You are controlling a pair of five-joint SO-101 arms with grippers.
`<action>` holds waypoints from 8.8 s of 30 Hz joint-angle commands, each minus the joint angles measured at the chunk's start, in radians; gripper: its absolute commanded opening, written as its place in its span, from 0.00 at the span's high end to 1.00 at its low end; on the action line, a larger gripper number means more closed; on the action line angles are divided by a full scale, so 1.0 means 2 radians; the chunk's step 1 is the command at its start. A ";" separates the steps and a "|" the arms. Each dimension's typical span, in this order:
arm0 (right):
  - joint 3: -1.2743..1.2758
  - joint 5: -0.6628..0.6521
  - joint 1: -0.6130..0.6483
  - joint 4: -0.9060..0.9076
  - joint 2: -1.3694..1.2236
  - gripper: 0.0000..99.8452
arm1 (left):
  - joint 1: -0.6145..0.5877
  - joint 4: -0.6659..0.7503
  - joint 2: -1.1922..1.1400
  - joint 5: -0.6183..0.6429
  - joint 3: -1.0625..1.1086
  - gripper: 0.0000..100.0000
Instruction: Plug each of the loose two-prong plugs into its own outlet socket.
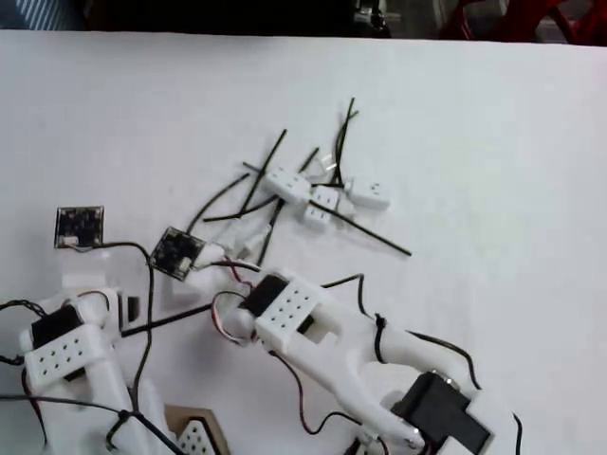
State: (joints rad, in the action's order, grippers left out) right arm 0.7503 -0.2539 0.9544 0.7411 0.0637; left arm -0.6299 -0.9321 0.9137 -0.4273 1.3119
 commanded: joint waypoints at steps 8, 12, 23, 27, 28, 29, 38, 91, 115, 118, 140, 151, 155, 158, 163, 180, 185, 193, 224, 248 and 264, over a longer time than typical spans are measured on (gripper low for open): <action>-0.007 0.000 0.002 0.045 0.166 0.98 | 0.000 0.010 0.009 0.001 -0.001 0.75; -0.054 0.001 0.002 0.098 0.250 0.98 | 0.000 0.010 0.009 0.001 -0.001 0.75; -0.217 0.025 -0.041 0.224 0.293 0.98 | 0.000 0.010 0.009 0.001 -0.001 0.75; -0.255 0.022 -0.095 0.224 0.293 0.98 | 0.000 0.010 0.009 0.001 -0.001 0.75; -0.264 0.021 -0.111 0.224 0.293 0.98 | 0.000 0.010 0.009 0.001 -0.001 0.75; -0.272 0.021 -0.127 0.224 0.292 0.98 | 0.000 0.010 0.009 0.001 -0.001 0.75; -0.278 0.025 -0.313 0.185 0.231 0.98 | 0.000 0.010 0.009 0.001 -0.001 0.75; -0.434 0.107 -0.351 0.290 -0.129 0.85 | 0.000 0.010 0.009 0.001 0.000 0.75; -0.461 0.129 -0.333 0.206 -0.304 0.85 | 0.000 0.010 0.009 0.001 0.000 0.75; -0.488 0.142 -0.332 0.207 -0.333 0.89 | 0.000 0.010 0.009 0.001 0.000 0.75; -0.535 0.141 -0.244 0.442 -0.115 0.98 | 0.000 0.010 0.009 0.001 0.000 0.75; -0.381 0.097 -0.185 0.480 0.010 0.98 | -0.001 0.010 0.009 0.001 0.000 0.75; -0.265 0.074 -0.179 0.421 0.081 0.98 | -0.001 0.010 0.009 0.001 0.000 0.75; -0.175 0.037 -0.179 0.363 0.129 0.98 | -0.001 0.010 0.009 0.001 0.000 0.75; -0.117 0.018 -0.178 0.320 0.247 0.98 | -0.001 0.010 0.009 0.001 0.000 0.75; -0.103 0.018 -0.179 0.282 0.455 0.98 | -0.001 0.010 0.009 0.001 0.000 0.75; -0.031 0.018 -0.180 0.283 0.413 0.98 | -0.001 0.010 0.009 0.001 0.000 0.75; 0.038 0.064 -0.179 0.310 0.323 0.85 | -0.001 0.022 0.009 0.000 0.005 0.75; 0.044 0.064 -0.134 0.221 -0.008 0.99 | -0.001 0.024 0.009 0.001 0.009 0.75; 0.044 0.015 -0.213 0.165 0.289 0.98 | -0.001 0.024 0.009 0.001 0.009 0.75; -0.004 0.061 -0.188 0.245 0.204 0.88 | -0.001 0.024 0.009 0.001 0.009 0.75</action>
State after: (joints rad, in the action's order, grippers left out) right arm 0.7963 -0.1435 0.5723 1.1784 0.4733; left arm -0.6299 -0.9060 0.9137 -0.4273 1.3318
